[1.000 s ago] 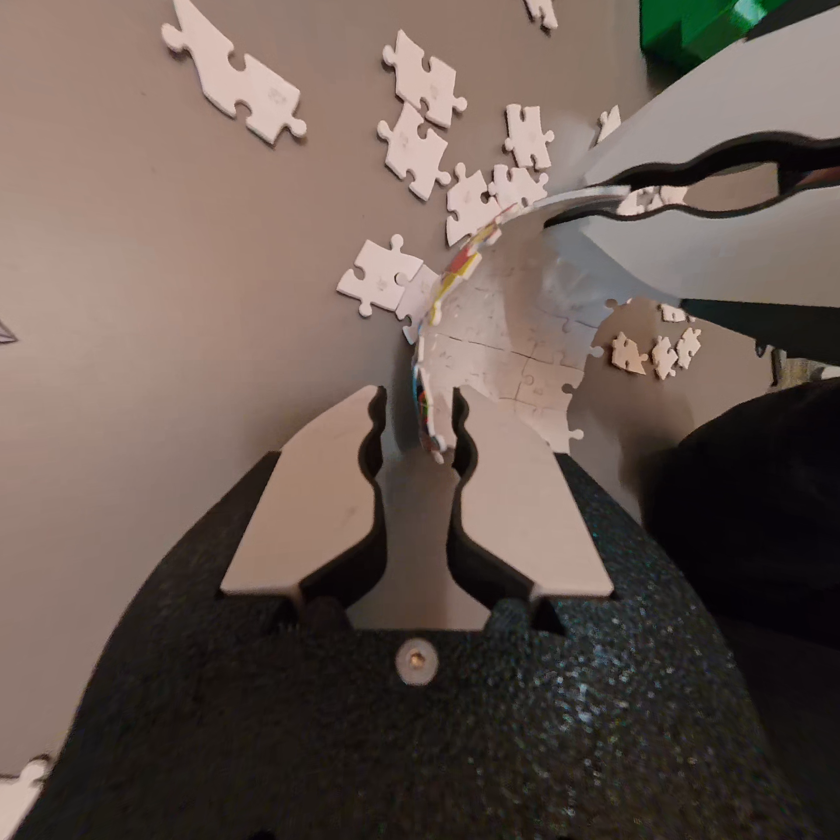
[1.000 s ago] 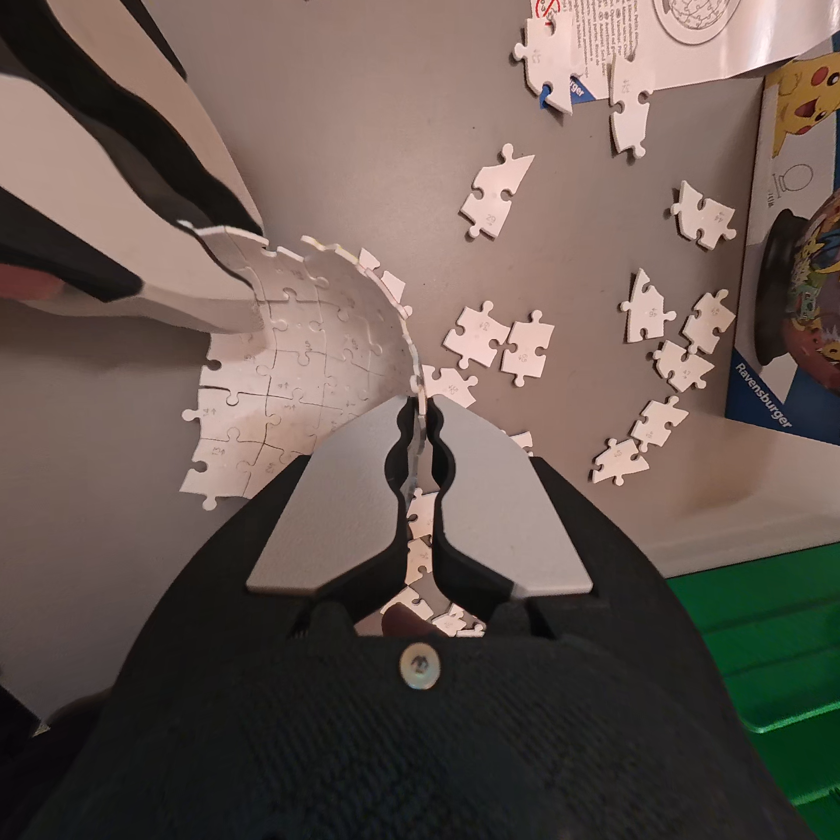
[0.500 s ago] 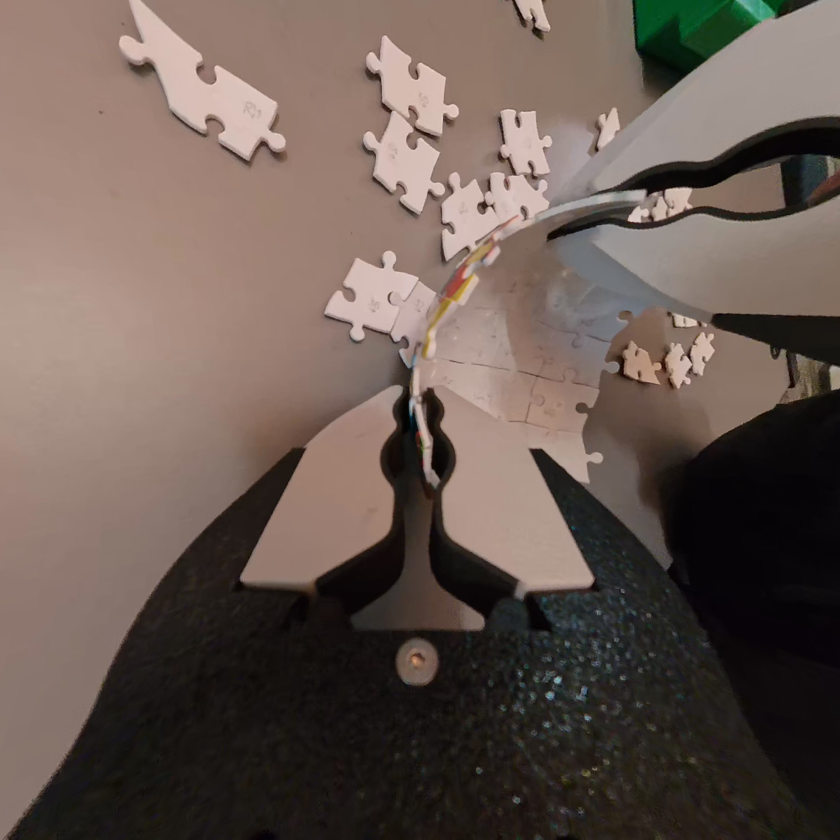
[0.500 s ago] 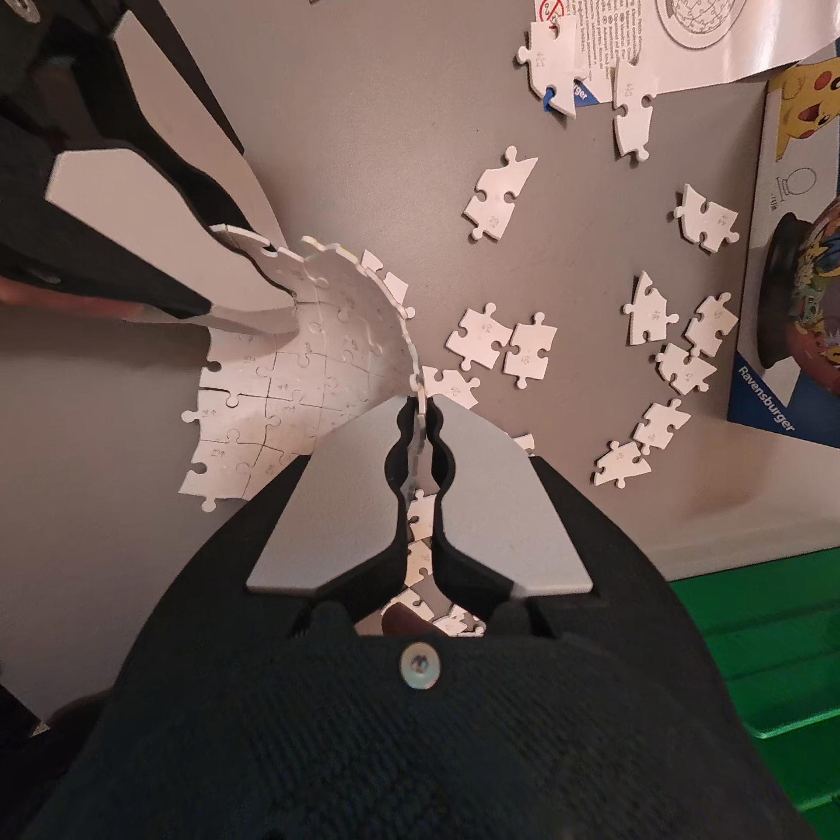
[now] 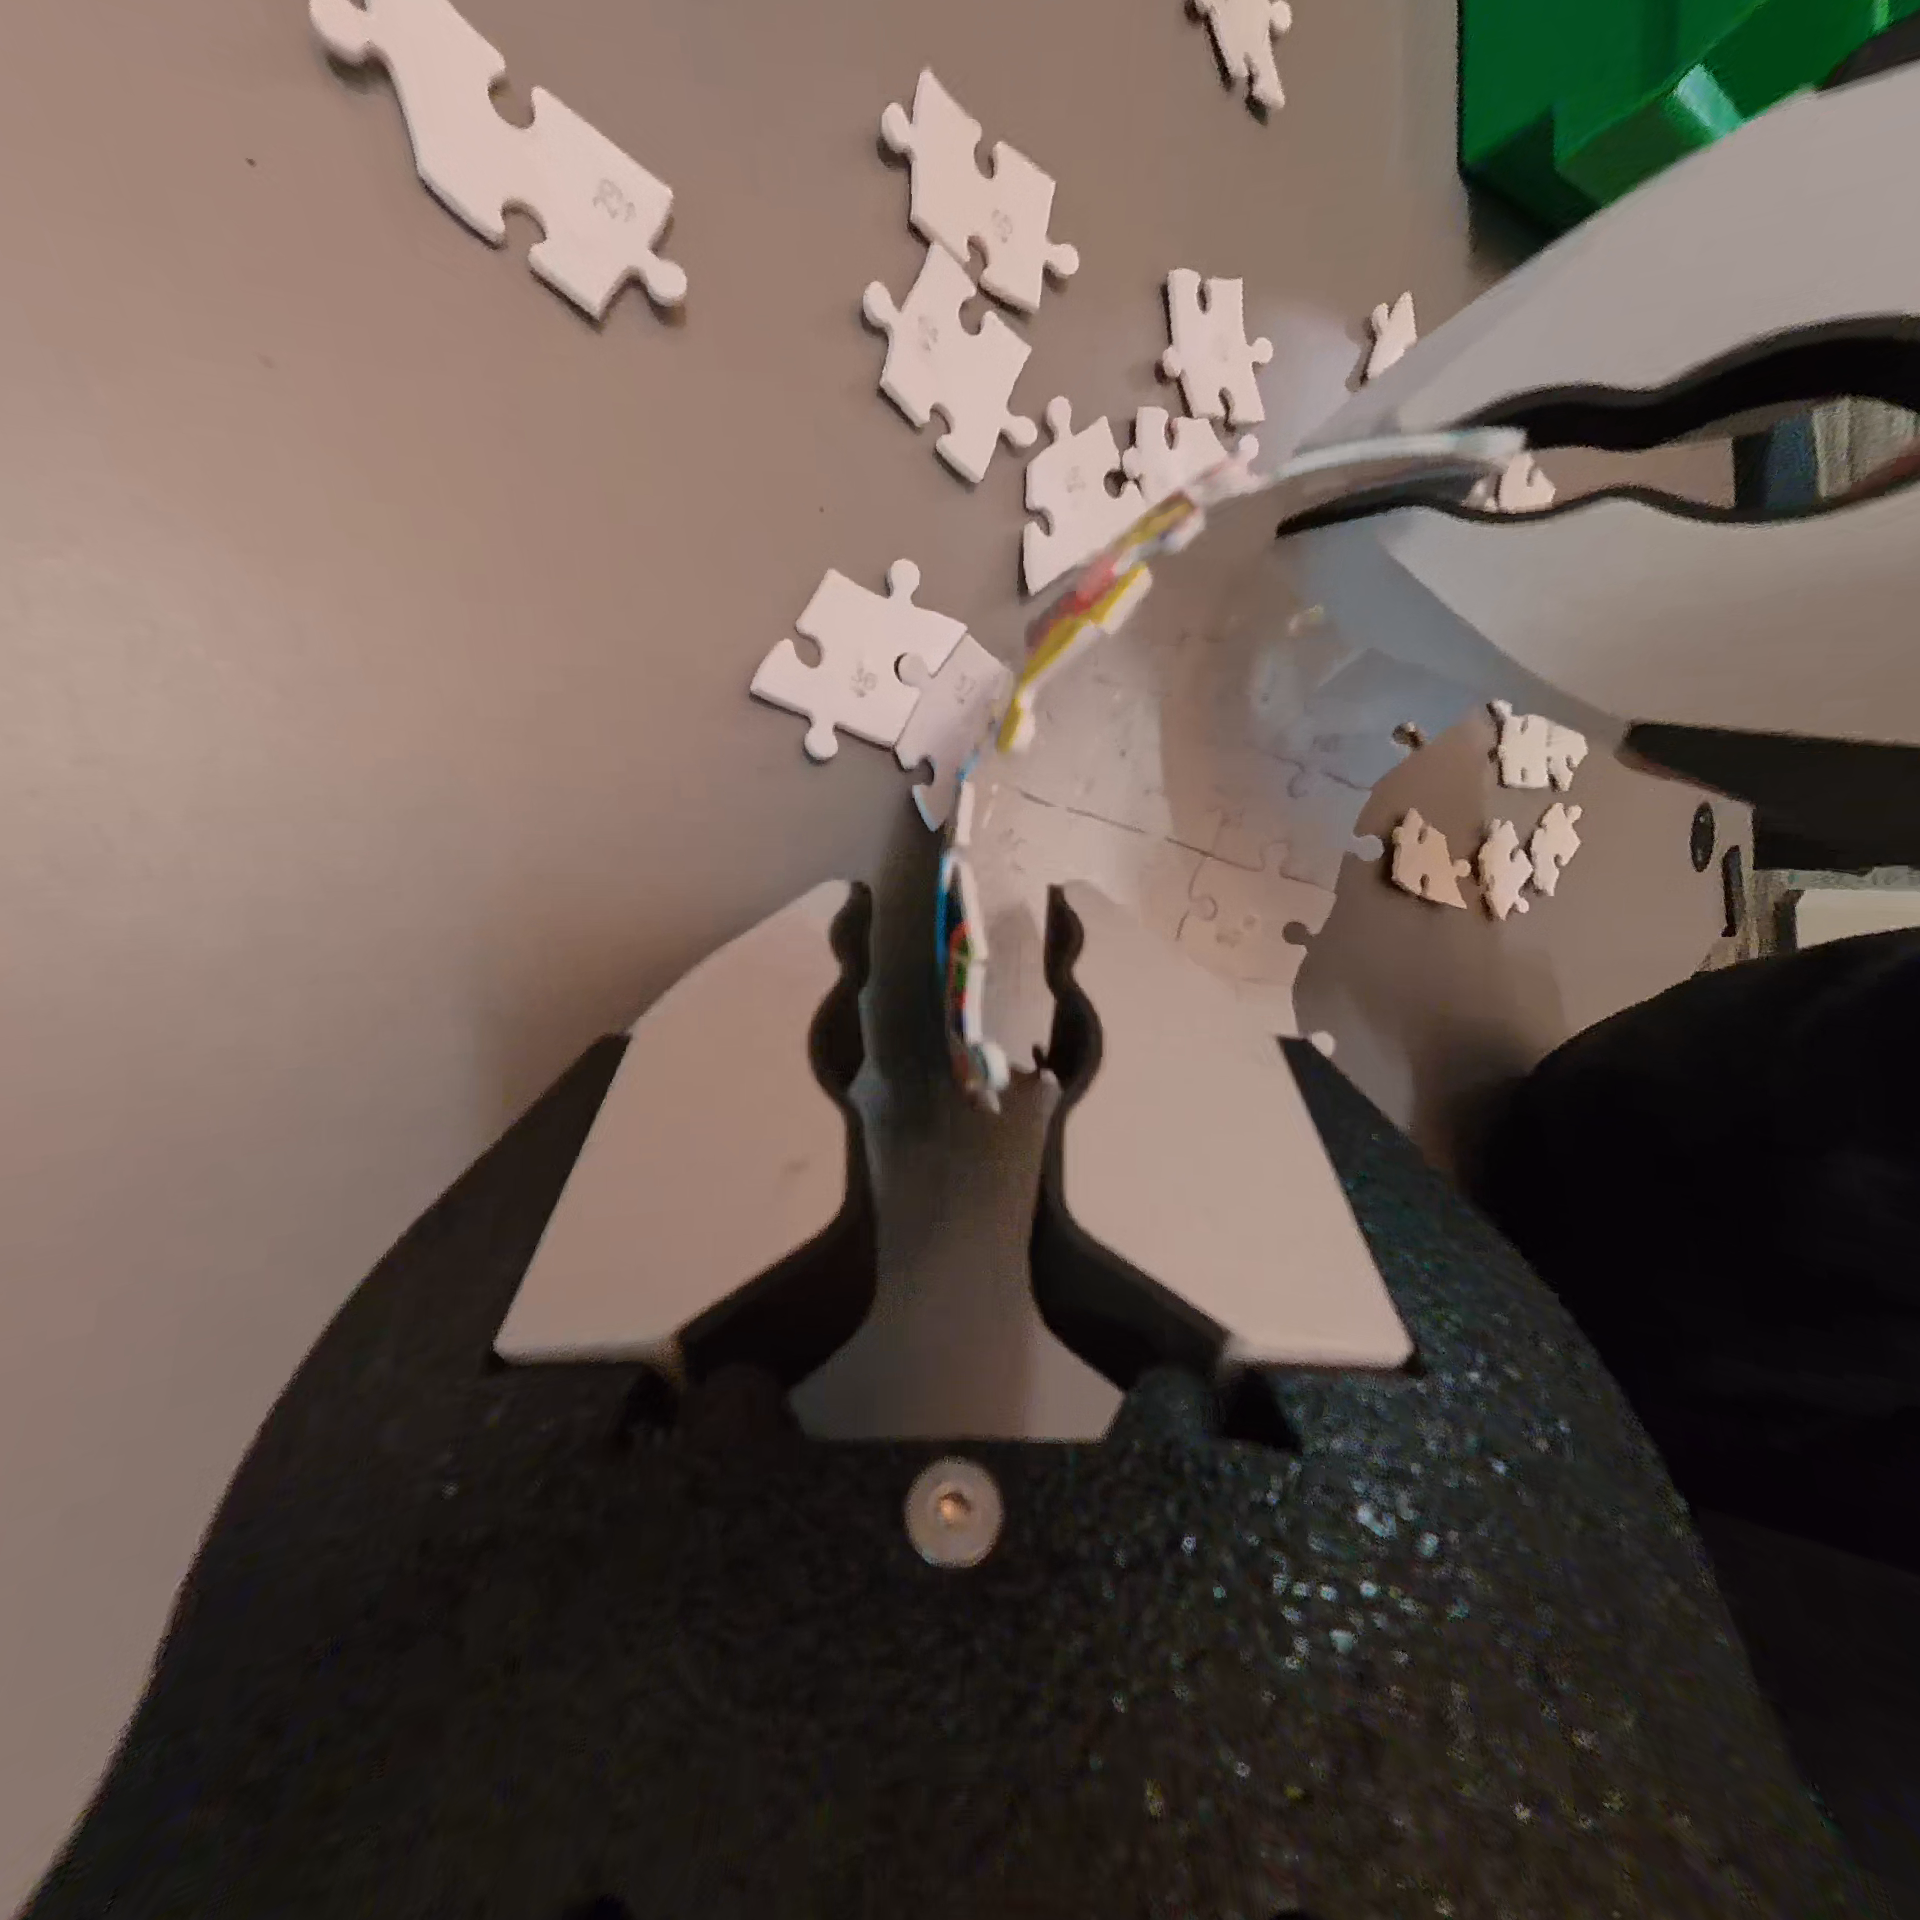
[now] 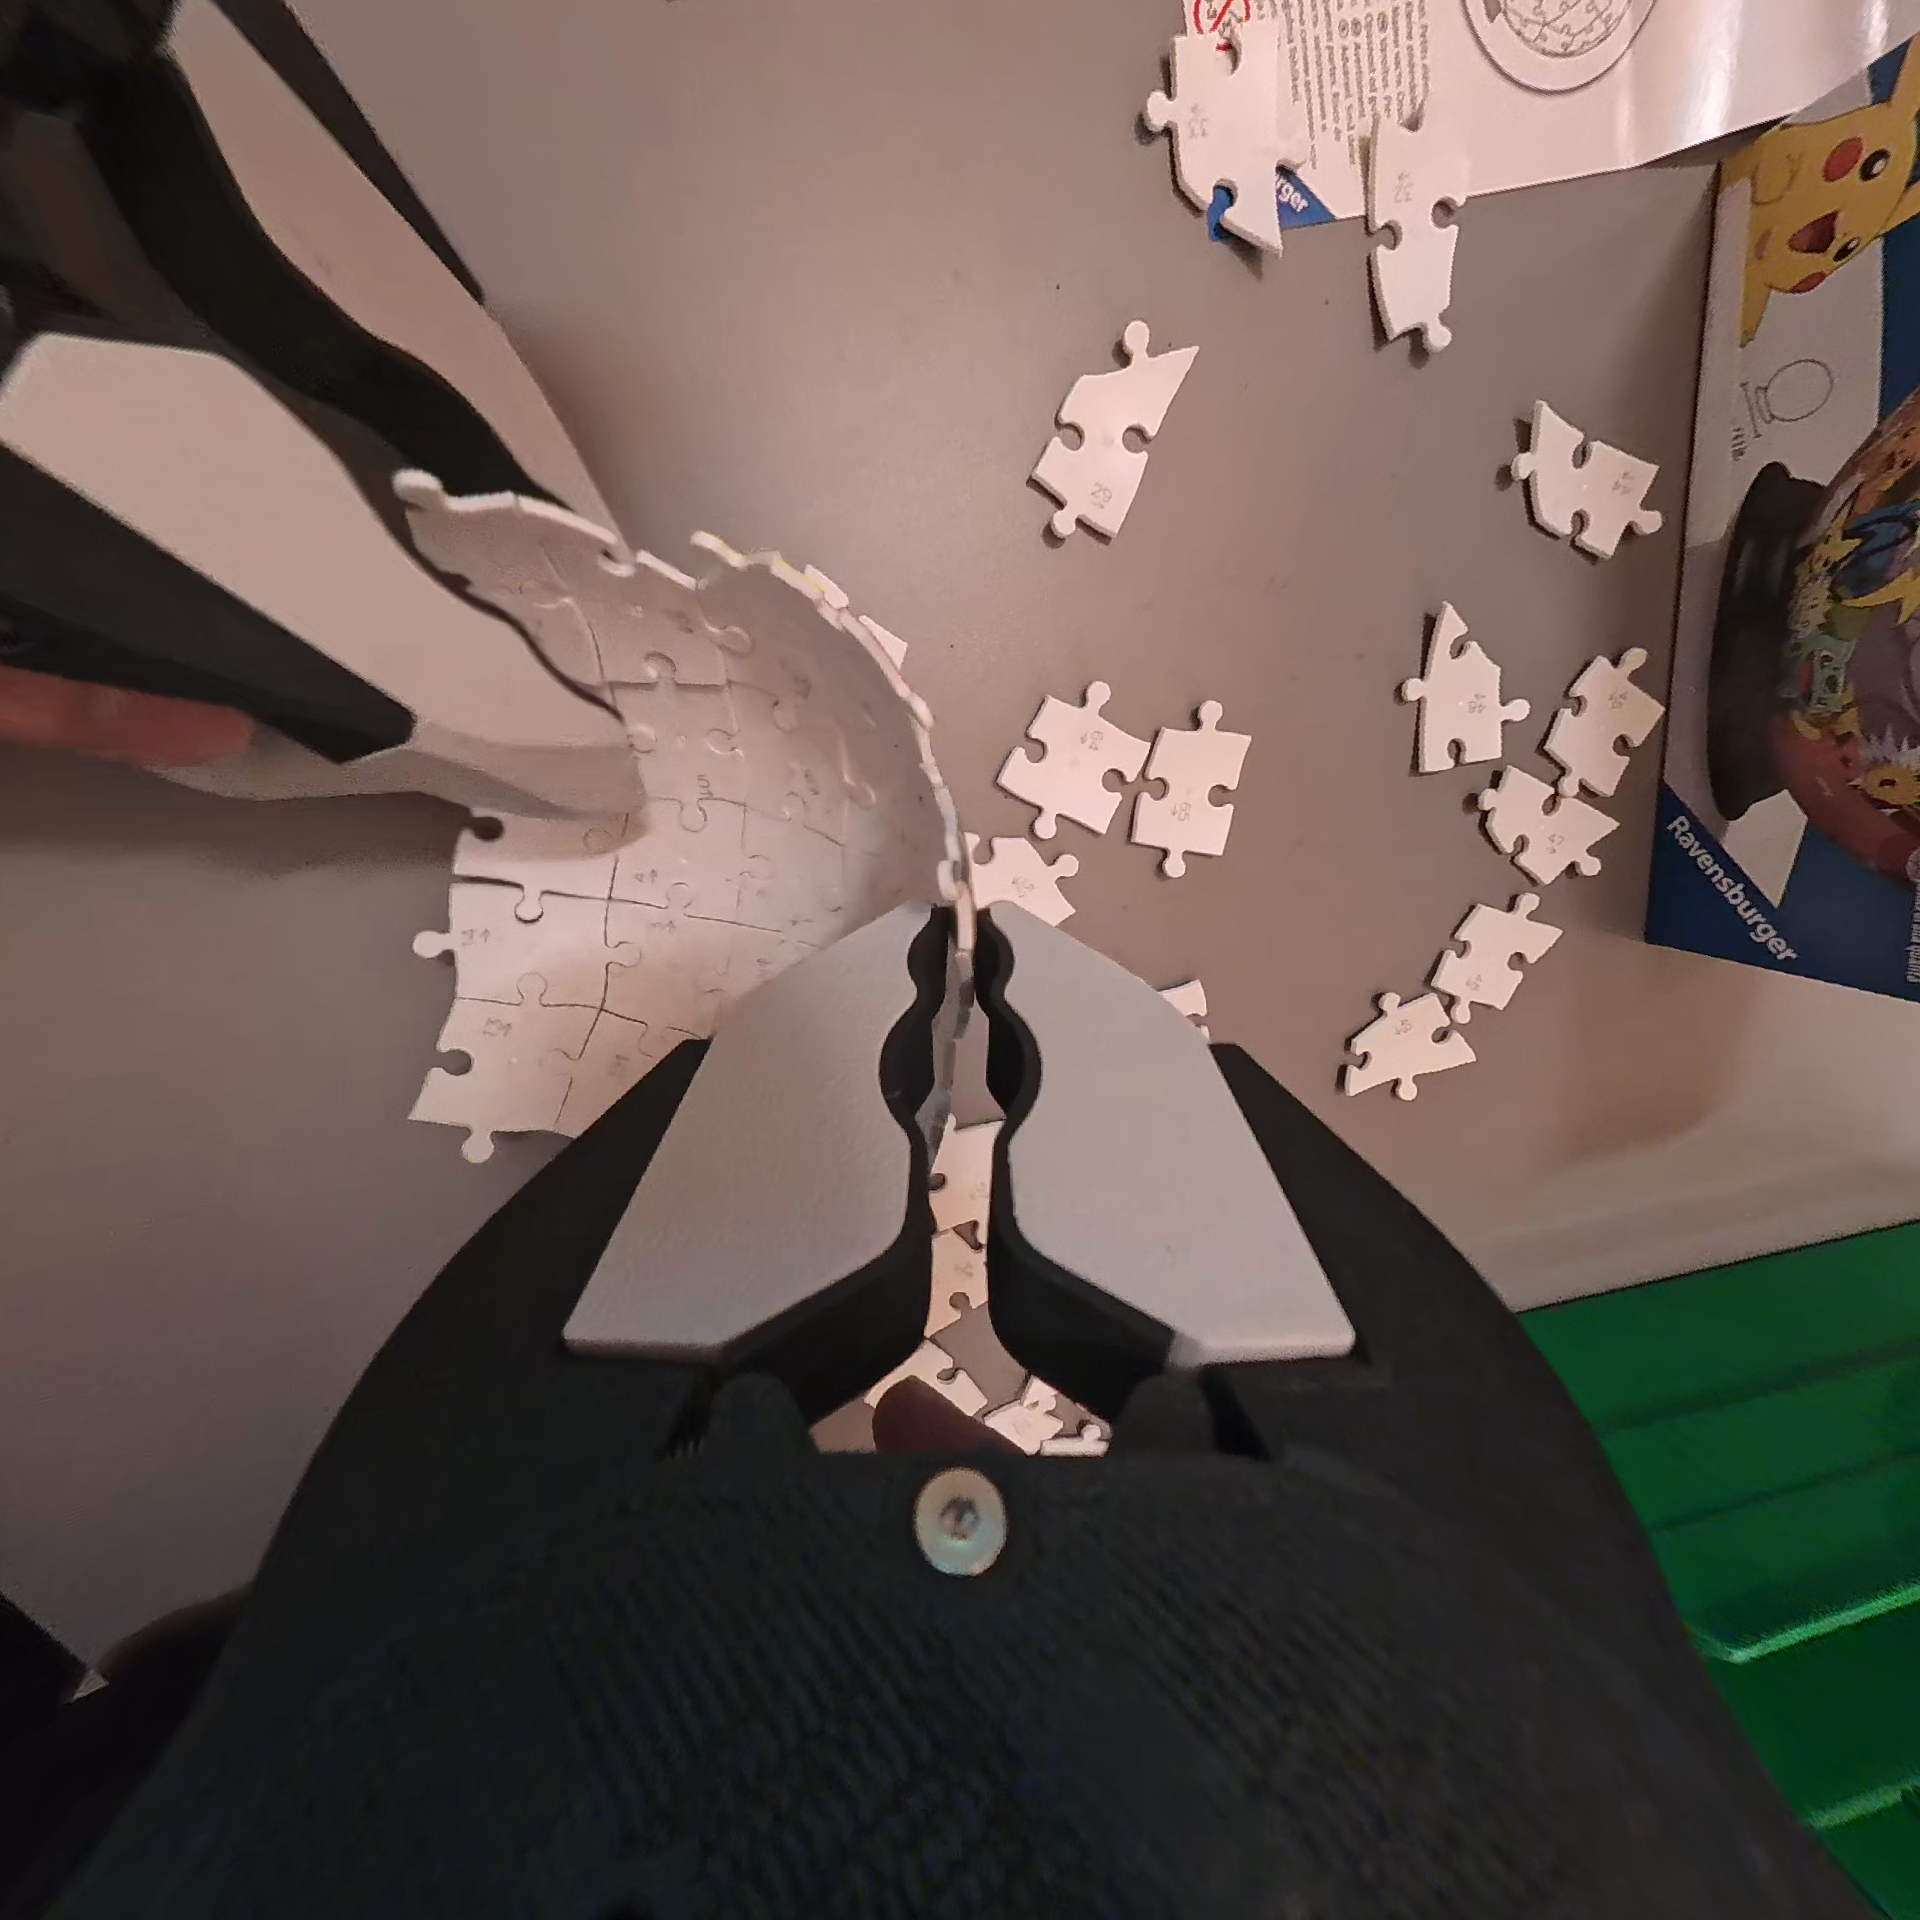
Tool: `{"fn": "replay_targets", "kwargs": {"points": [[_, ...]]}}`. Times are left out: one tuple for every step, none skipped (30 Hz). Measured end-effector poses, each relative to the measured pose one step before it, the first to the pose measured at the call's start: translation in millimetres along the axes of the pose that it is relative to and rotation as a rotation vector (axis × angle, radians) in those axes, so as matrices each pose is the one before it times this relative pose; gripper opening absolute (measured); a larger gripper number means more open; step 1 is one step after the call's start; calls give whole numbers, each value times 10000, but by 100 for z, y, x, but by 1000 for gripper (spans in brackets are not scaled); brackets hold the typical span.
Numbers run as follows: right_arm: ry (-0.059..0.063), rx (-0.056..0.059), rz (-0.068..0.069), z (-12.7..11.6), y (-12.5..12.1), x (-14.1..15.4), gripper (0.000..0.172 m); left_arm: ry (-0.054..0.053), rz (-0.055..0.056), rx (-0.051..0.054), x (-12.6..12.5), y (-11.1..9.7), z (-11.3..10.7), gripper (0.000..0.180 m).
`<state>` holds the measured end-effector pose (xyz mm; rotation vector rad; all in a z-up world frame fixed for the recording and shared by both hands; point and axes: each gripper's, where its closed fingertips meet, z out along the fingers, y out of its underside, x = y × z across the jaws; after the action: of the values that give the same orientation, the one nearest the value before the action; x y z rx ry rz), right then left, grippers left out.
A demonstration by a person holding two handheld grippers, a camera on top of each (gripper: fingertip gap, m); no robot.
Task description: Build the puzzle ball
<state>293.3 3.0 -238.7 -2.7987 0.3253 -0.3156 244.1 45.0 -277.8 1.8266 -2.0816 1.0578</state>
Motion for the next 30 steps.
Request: {"fn": "replay_targets", "kwargs": {"points": [[-17,5,41,12,40,20,4,-2,25,-49,66,236,-101,30],[-24,22,25,-9,6,-4,4,-31,31,-63,27,268,-130,30],[-1,8,14,-12,28,22,4,-60,21,-7,-18,191,-152,30],[19,-13,11,-4,45,42,4,-61,4,31,-45,140,-193,30],[6,-7,10,17,45,13,4,-49,0,12,-56,141,-202,29],[-3,-1,15,20,20,16,5,-53,11,2,-75,134,-203,29],[-5,-7,16,18,26,21,5,-51,10,15,-65,101,-206,29],[-5,-10,10,-10,30,2,5,-33,-22,43,-56,34,-237,29],[-3,-11,5,-2,34,5,5,-39,-20,52,-76,-5,-251,26],[0,-8,1,-8,19,2,5,-83,3,88,-148,-69,-268,22],[5,-2,-9,5,8,2,5,-90,16,116,-157,-140,-264,20],[3,-11,0,4,8,0,5,-20,16,83,-41,-119,-204,18],[6,-4,-5,2,-20,-6,5,53,-10,-22,67,-1,-126,17],[4,2,-16,-7,-21,-6,5,36,-35,-49,79,33,-80,16],[6,-8,0,-6,4,-5,5,-31,-19,4,-1,-39,-68,16],[2,-13,3,-7,15,10,5,-82,19,21,-32,-39,-78,16],[-1,-11,-4,-5,5,-1,5,-83,51,29,-17,-63,-79,16],[-2,3,1,-7,-14,-14,5,-80,40,50,-20,-105,-26,16],[9,-8,-2,-10,-18,-3,5,-77,2,44,-45,-105,55,17],[21,-6,-15,-10,-33,-11,4,-17,-39,19,28,-75,148,19],[27,-2,-19,-13,-35,-20,4,59,-70,7,166,-73,224,21],[26,-5,-24,-33,-45,-26,4,51,-58,-7,193,-30,271,21],[16,7,-29,-33,-33,-28,4,-26,10,-38,95,22,279,20],[5,2,-19,-46,-23,-35,4,-111,68,-56,-19,66,262,16],[-2,-1,-5,-22,-10,-17,4,-105,110,-33,-22,62,193,6],[63,-28,6,-20,51,102,4,-31,32,67,72,-45,95,4],[14,-13,9,-3,52,48,4,-8,-24,85,44,-97,37,3],[-41,34,36,-3,-17,-13,4,-12,-27,16,-22,-12,16,3],[-33,21,39,11,-20,-25,4,-21,-30,11,-77,2,7,3],[-6,18,2,6,-51,-34,4,-32,-39,11,-120,-4,28,2]]}}
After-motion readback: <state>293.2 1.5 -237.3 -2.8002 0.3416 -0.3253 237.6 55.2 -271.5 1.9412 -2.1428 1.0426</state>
